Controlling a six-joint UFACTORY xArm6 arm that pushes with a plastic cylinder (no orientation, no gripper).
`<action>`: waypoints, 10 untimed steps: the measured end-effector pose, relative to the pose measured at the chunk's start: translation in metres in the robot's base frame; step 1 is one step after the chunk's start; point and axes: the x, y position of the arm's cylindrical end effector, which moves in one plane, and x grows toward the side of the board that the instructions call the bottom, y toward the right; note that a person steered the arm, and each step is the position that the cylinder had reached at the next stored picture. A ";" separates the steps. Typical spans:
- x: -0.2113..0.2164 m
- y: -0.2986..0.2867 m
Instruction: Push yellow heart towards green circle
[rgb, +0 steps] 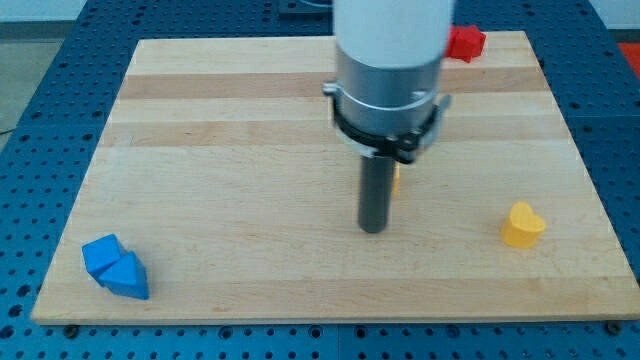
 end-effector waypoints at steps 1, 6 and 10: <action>-0.012 0.042; -0.033 -0.018; -0.060 0.090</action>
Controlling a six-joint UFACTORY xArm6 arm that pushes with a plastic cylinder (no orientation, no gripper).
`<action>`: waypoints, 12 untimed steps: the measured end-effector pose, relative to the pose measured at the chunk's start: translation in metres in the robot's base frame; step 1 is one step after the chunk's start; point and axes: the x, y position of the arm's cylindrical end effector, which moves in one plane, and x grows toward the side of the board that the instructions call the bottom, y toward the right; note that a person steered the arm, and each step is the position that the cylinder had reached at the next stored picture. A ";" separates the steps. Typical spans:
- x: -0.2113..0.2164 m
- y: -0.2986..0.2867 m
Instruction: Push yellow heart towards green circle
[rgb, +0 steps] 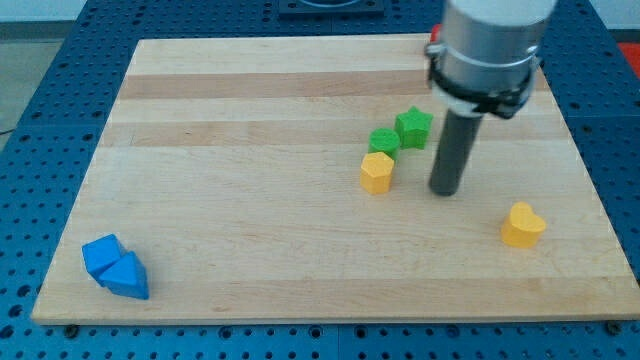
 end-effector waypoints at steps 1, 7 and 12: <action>0.007 0.076; 0.067 0.060; 0.042 0.046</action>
